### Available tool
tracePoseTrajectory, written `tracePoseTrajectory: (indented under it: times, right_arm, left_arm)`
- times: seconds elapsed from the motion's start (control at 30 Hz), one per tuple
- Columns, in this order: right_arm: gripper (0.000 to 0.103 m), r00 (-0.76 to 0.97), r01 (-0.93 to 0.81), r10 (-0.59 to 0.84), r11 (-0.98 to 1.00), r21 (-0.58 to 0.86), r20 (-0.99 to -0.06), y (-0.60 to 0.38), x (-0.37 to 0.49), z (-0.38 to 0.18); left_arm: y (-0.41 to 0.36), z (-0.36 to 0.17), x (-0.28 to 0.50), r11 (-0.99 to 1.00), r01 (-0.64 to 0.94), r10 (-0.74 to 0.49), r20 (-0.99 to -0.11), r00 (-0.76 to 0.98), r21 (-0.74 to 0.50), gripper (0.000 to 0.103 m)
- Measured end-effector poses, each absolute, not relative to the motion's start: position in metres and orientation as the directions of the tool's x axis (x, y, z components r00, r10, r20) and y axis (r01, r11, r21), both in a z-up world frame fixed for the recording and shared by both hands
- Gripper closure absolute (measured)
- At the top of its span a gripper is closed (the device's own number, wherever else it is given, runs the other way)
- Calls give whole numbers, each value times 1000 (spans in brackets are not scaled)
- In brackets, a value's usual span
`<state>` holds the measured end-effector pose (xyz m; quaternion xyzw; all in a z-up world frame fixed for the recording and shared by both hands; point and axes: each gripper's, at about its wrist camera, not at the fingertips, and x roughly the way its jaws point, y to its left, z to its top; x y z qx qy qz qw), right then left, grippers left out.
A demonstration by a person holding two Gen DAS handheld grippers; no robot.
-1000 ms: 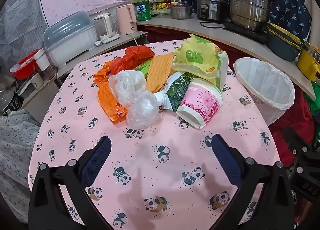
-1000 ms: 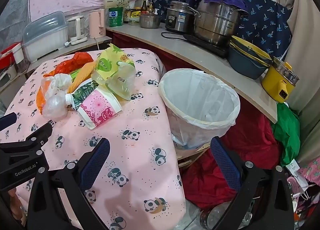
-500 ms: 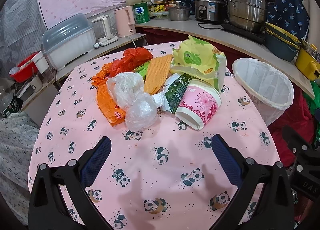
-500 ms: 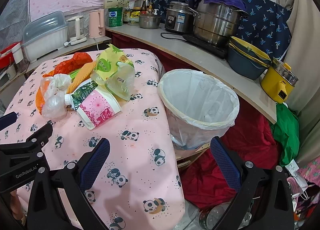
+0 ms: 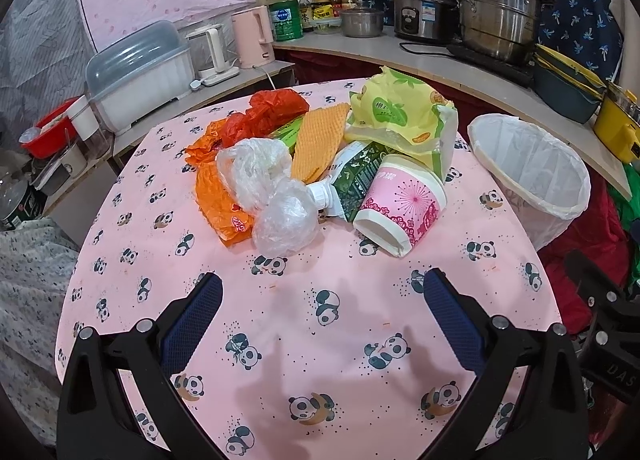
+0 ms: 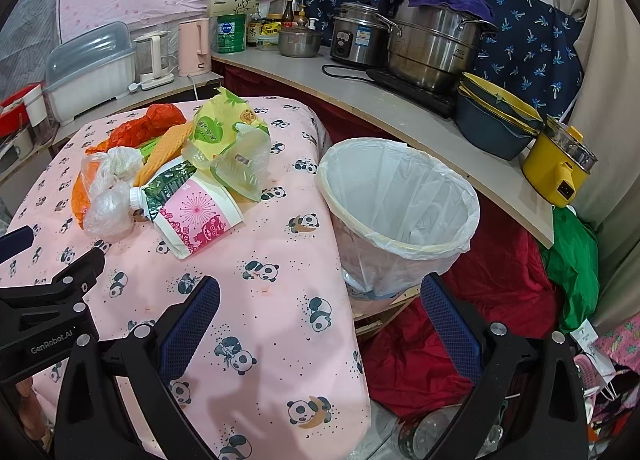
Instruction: Collect trash
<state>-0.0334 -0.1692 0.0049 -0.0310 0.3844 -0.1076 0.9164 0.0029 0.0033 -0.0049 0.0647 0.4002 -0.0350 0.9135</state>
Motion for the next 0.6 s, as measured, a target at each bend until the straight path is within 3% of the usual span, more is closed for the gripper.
tracePoseTrajectory:
  times: [0.6]
  right_arm:
    - [7, 684, 178, -226, 974, -142, -693, -170, -33, 7]
  left_arm:
    - [2, -4, 1, 989, 122, -18, -734, 679, 89, 7]
